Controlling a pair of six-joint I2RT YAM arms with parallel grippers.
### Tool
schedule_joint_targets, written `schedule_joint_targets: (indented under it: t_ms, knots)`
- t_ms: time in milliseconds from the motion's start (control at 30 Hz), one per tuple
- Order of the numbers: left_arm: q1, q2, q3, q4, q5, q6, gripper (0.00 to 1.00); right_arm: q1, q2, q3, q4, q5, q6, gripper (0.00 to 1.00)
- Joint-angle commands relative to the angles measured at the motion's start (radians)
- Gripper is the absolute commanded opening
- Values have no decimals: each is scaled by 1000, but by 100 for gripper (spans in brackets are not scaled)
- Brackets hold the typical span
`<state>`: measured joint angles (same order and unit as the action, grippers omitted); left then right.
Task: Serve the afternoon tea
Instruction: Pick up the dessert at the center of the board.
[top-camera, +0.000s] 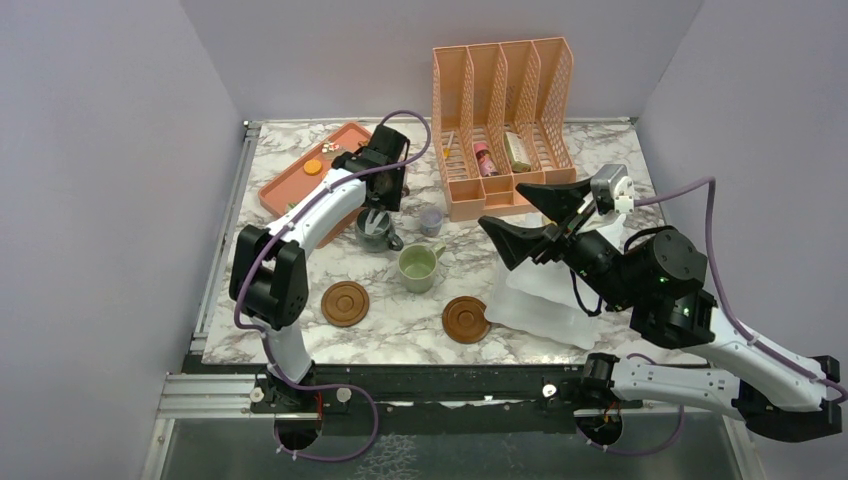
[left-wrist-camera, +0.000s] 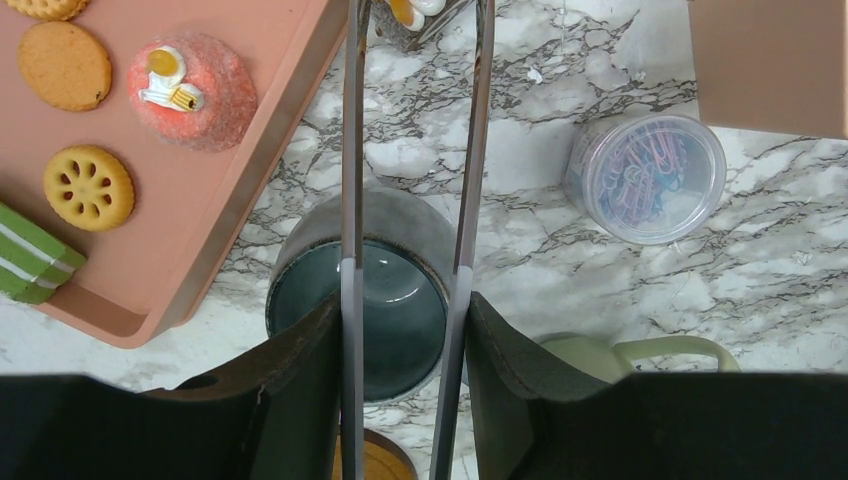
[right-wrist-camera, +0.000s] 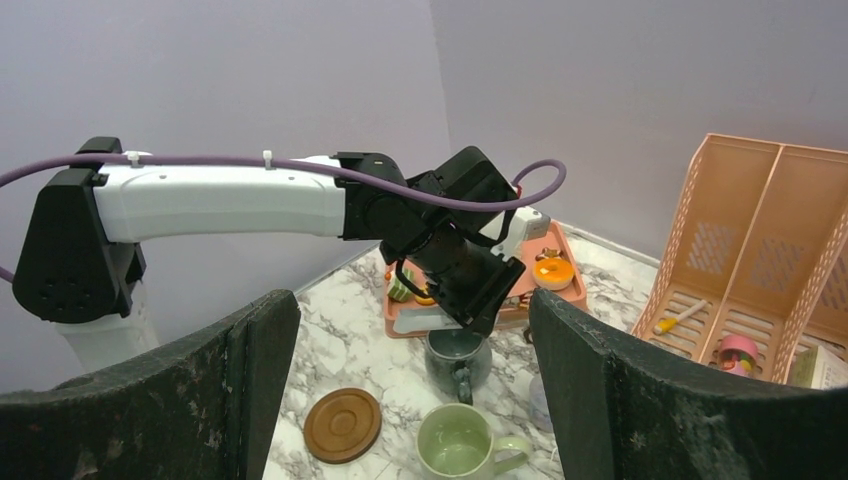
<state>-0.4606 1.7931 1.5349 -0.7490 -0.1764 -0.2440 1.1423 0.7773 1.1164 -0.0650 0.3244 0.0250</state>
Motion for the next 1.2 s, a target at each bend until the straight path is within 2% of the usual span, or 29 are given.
schedule_joint_targets:
  t_ms: [0, 367, 700, 867, 1167]
  knots:
    - [-7, 17, 2, 3, -24, 15, 45, -1, 0, -6, 37, 20, -14, 90]
    - [-7, 54, 16, 4, -18, 19, 45, -1, 5, -5, 37, 20, -14, 90]
    - [-7, 8, 21, 4, 119, -9, 42, -1, -1, -7, 40, 21, -11, 90]
    - [-7, -14, 41, 2, 136, -19, 42, -1, -5, -5, 36, 21, -9, 90]
    - [-1, -8, 45, -31, 109, 38, 47, -1, -16, -10, 30, 22, -5, 90]
